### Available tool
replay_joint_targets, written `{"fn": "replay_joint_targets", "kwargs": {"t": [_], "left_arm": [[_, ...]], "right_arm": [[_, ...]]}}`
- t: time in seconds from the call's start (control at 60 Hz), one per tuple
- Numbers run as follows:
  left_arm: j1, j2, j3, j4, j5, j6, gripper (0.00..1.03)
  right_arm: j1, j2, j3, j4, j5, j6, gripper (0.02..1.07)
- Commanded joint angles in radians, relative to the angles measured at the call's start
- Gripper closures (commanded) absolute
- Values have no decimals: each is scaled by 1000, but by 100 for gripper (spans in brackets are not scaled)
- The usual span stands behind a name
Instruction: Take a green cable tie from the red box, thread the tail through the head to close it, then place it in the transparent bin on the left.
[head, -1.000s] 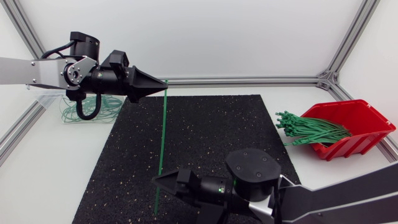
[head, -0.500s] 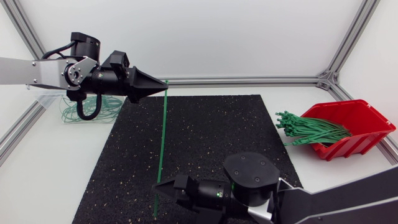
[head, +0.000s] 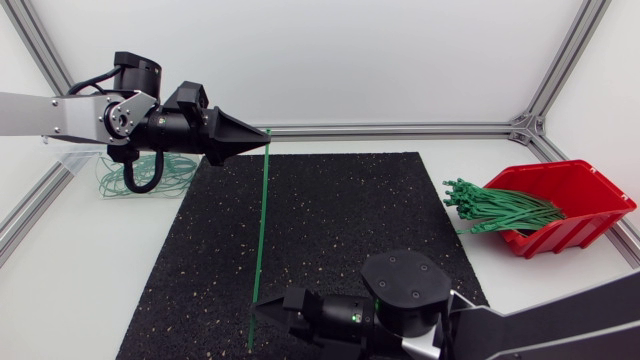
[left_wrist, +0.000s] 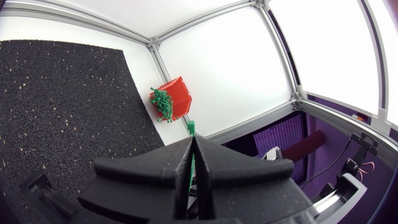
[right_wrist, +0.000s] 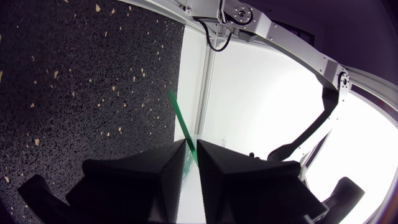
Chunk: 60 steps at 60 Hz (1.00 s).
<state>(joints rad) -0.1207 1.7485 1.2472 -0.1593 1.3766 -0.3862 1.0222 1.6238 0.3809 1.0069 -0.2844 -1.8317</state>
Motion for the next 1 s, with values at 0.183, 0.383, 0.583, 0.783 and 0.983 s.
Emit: {"fn": "replay_joint_targets", "kwargs": {"t": [0.183, 0.383, 0.583, 0.783, 0.983], "left_arm": [[-13, 9, 9, 7, 16, -19, 100], [-25, 6, 4, 7, 13, -19, 100], [-27, 3, -2, 10, 12, -19, 100], [-28, 2, -3, 14, 10, -19, 100], [-19, -23, -28, 29, 9, -17, 100]], "right_arm": [[7, -8, -23, 13, 7, 14, 87], [7, -4, -11, 12, 11, 11, 87], [10, -2, -10, 12, 10, 14, 89], [13, 4, -4, 12, 10, 14, 101], [4, 2, 23, 9, 10, 126, 101]]}}
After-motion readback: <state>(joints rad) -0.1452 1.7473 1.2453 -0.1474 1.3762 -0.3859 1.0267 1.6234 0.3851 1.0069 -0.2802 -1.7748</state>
